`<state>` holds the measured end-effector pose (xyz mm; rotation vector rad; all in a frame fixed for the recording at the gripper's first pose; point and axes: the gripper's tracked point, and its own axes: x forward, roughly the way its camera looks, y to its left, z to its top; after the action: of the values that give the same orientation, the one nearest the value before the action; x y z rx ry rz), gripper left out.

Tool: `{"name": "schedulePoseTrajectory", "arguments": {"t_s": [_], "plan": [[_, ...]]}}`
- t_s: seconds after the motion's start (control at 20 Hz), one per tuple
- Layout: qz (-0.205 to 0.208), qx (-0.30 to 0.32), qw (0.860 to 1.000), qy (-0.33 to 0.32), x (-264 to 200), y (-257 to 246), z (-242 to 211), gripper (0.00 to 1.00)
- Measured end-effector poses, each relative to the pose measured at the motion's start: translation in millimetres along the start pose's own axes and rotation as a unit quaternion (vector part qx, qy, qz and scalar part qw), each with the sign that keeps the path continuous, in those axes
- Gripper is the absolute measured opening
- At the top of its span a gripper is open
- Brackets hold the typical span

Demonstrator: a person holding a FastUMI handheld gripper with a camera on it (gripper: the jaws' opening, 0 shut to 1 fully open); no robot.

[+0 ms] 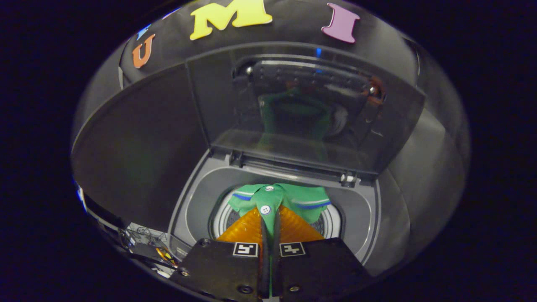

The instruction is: Put the clothes into the washing machine and then close the washing machine lid.

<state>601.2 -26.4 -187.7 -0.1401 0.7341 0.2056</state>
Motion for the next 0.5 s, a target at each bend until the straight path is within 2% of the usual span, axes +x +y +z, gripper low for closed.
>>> {"name": "schedulePoseTrajectory", "arguments": {"t_s": [0.15, 0.5], "plan": [[-0.005, 0.001, 0.999, 0.032, 31, 8, -25, 0.06], [-0.016, 0.035, 0.995, 0.087, 69, 14, -61, 0.08]]}}
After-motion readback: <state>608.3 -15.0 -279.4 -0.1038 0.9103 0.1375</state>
